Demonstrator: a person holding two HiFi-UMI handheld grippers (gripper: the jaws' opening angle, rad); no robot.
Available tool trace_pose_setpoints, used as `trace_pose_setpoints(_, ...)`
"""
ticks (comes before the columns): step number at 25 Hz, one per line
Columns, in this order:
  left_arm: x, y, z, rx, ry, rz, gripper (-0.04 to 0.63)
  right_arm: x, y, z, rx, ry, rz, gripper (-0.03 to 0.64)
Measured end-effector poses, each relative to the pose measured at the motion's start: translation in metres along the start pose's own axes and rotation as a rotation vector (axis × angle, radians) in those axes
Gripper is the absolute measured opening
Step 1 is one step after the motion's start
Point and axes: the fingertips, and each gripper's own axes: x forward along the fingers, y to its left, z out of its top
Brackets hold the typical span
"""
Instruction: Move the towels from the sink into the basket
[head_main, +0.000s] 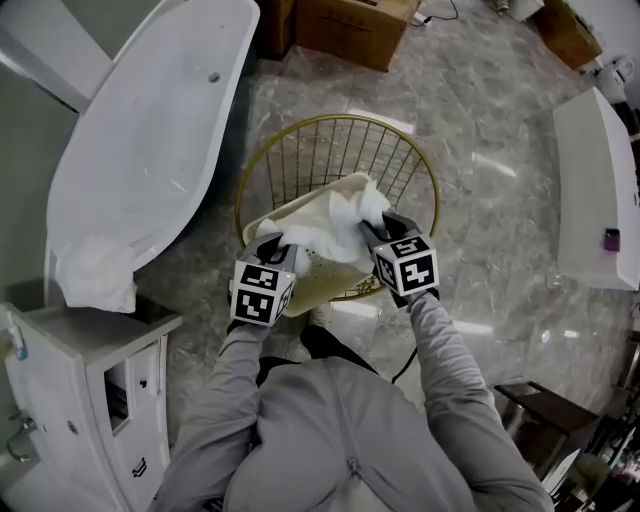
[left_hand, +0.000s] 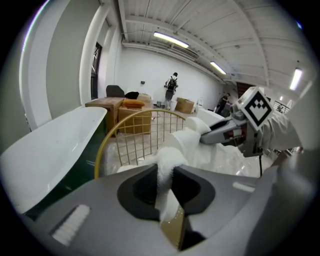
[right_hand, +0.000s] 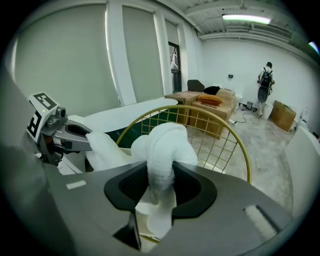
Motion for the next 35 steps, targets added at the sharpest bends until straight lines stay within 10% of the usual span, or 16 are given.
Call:
trace_pose_setpoints(10,0.023,-0.006,-0.05,-0.048,0.196,-0.057,0.187,0.023,-0.024,-0.025,0.052,0.067,-0.025,0.163)
trace_pose_setpoints(35,-0.068,0.033,-0.008,-0.086,-0.003,0.156,0.23,-0.012,0.016,0.047,0.0,-0.119,0.053,0.161)
